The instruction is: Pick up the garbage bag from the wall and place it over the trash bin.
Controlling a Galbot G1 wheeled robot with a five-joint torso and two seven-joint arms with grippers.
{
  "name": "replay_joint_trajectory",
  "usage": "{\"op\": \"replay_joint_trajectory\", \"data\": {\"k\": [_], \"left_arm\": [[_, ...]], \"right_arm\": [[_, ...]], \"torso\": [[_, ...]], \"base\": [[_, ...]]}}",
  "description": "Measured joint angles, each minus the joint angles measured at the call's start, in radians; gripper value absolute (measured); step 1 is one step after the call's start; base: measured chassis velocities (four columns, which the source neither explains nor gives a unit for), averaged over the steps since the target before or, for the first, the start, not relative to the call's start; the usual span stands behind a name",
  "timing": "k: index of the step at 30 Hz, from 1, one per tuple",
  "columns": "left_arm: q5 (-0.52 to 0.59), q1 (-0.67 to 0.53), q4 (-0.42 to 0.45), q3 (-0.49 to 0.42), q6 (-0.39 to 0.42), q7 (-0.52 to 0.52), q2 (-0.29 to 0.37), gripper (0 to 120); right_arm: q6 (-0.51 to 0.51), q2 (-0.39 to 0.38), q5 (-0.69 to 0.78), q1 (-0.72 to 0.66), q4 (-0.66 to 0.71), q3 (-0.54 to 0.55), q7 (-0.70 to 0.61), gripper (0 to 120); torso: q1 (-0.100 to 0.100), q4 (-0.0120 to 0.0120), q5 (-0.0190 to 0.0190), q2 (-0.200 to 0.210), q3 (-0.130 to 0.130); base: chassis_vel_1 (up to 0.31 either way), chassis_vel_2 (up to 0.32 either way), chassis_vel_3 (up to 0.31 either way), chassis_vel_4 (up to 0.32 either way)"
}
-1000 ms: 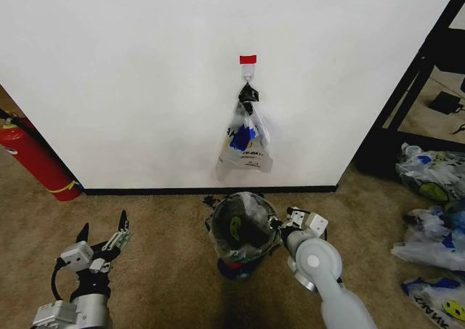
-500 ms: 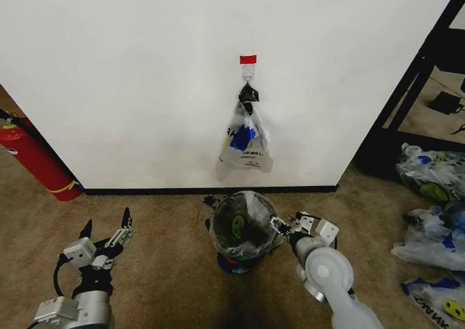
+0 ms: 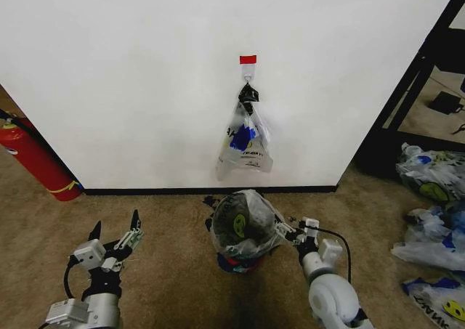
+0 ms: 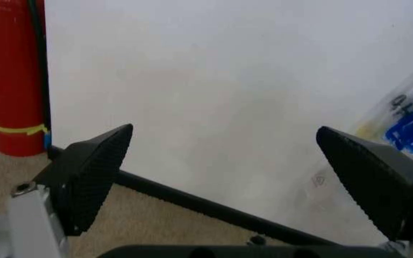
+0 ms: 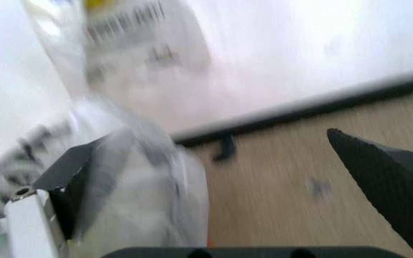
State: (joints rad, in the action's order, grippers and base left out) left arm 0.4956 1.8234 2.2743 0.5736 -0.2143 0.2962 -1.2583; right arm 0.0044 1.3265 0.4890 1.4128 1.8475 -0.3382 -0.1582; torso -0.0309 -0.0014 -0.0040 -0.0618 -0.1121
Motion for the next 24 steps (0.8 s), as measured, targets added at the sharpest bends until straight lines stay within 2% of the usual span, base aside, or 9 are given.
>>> {"op": "replay_joint_trajectory", "data": {"k": [1,2,4,5,9,14,18,20,24], "left_arm": [[0.000,-0.003,0.000,0.000,0.002,0.000,0.003,100],[0.000,-0.003,0.000,0.000,0.002,0.000,0.003,100],[-0.003,-0.005,-0.001,-0.008,0.004,0.000,0.009,100],[-0.007,-0.005,-0.002,-0.013,0.004,0.000,0.011,100],[-0.019,-0.008,-0.003,-0.026,0.011,0.000,0.016,100],[-0.029,-0.013,-0.008,-0.041,0.015,0.000,0.020,100],[-0.039,-0.015,-0.013,-0.046,0.016,-0.001,0.021,100],[-0.053,-0.021,-0.022,-0.050,0.013,-0.003,0.021,100],[-0.092,-0.024,-0.039,-0.061,-0.023,-0.025,0.021,100]], "right_arm": [[0.126,0.007,-0.022,0.000,-0.070,-0.019,0.073,100],[0.126,0.007,-0.022,0.000,-0.070,-0.019,0.073,100],[0.257,0.023,0.013,-0.007,-0.170,-0.045,0.164,100],[0.291,0.032,0.059,-0.009,-0.200,-0.055,0.201,100],[0.323,0.057,0.253,0.003,-0.208,-0.080,0.347,100],[0.334,0.046,0.297,0.022,-0.152,-0.117,0.475,100],[0.351,0.035,0.238,0.050,-0.089,-0.149,0.454,100],[0.352,0.030,0.165,0.090,-0.008,-0.194,0.358,100],[0.354,0.009,-0.012,0.194,0.070,-0.289,0.163,100]], "torso": [[0.000,0.0000,-0.0001,0.000,0.000],[0.000,0.0000,-0.0001,0.000,0.000],[0.000,-0.0002,0.0005,0.000,0.000],[0.000,-0.0003,0.0007,0.000,0.000],[0.000,0.0000,0.0003,0.000,0.000],[0.000,0.0000,0.0002,0.000,0.000],[0.000,0.0000,0.0002,0.000,0.000],[0.000,0.0001,0.0002,0.000,0.000],[0.000,0.0000,0.0005,0.000,0.000]], "base": [[0.000,0.000,0.000,0.000],[0.000,0.000,0.000,0.000],[0.000,0.000,0.000,0.000],[0.000,0.000,0.000,0.000],[0.000,0.000,0.000,0.000],[0.000,0.000,0.000,0.000],[0.000,0.000,0.000,0.000],[0.000,0.000,0.000,0.000],[0.000,0.000,0.000,0.000]]}}
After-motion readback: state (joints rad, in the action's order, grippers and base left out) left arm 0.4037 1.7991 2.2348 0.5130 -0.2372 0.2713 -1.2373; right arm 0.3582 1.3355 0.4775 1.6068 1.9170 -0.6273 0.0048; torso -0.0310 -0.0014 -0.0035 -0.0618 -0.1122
